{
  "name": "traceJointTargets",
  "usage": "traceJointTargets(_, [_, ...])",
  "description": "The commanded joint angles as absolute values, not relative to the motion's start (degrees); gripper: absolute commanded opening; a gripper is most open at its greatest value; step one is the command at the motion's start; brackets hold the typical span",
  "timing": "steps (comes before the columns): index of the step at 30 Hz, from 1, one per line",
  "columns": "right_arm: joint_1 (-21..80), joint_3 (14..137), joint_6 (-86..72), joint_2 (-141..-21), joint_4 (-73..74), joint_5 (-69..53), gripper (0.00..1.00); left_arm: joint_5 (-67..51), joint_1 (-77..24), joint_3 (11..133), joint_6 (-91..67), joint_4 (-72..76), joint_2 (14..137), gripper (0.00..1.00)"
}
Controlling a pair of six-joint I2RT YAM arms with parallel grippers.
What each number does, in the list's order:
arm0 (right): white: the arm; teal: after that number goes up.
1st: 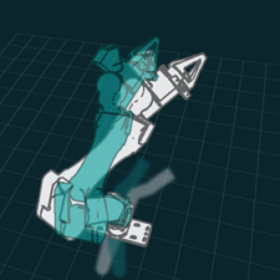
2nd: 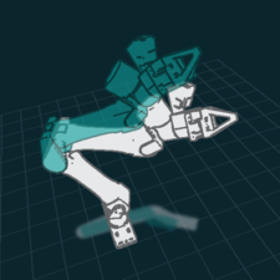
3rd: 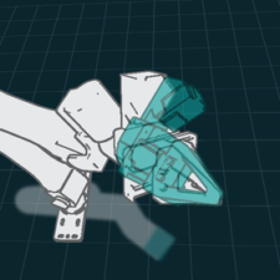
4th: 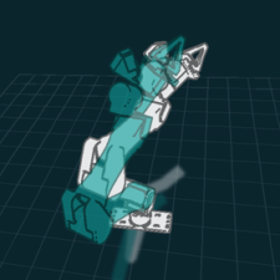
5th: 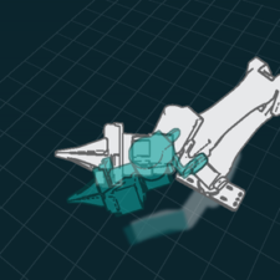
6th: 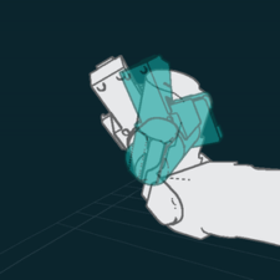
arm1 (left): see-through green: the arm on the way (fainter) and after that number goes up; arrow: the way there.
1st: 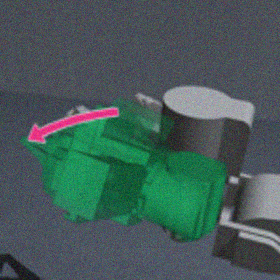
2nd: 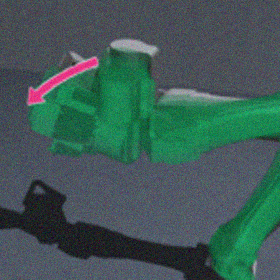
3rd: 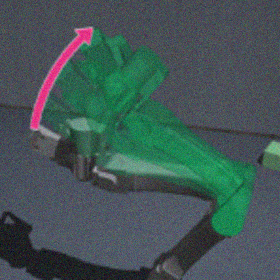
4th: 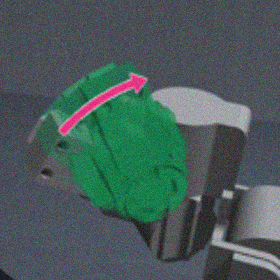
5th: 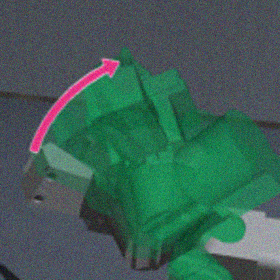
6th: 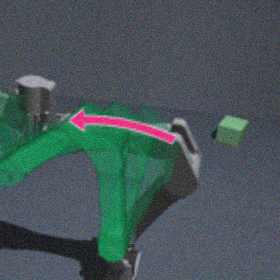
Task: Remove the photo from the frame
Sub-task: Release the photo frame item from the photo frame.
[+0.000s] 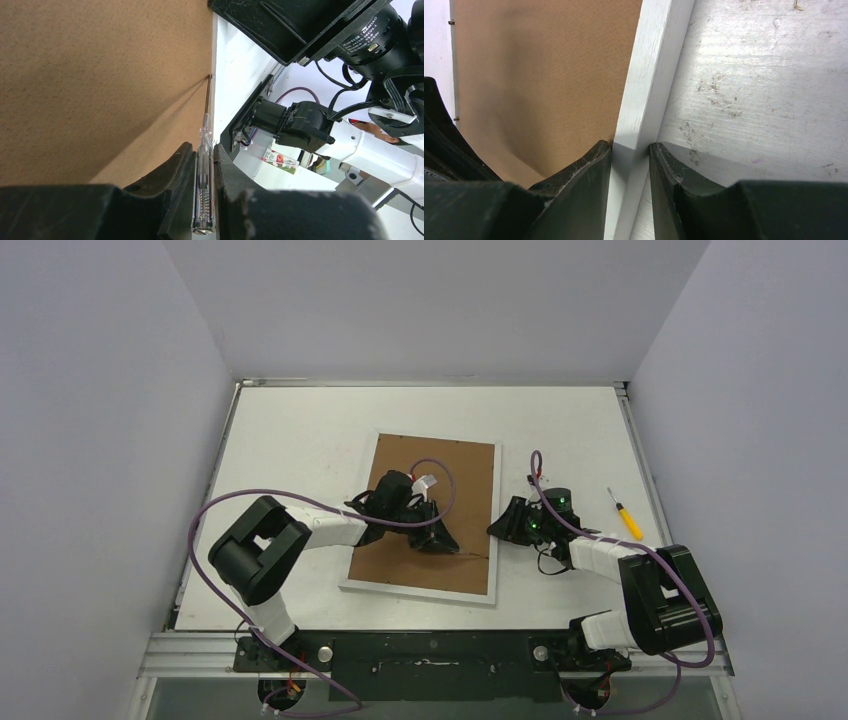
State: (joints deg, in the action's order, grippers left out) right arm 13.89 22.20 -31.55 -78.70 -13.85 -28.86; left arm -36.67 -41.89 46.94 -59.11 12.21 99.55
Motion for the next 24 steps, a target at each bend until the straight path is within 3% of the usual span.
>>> traceJointTargets(1, [14.0, 21.8, -29.9, -79.9, -15.5, -29.5, 0.07, -38.7, -42.0, 48.6, -58.0, 9.4, 99.5, 0.0])
traceJointTargets(24, [13.9, 21.5, -30.4, -79.8, -15.8, -29.8, 0.05, -43.0, -45.5, 48.8, -67.9, 21.3, 103.4, 0.0])
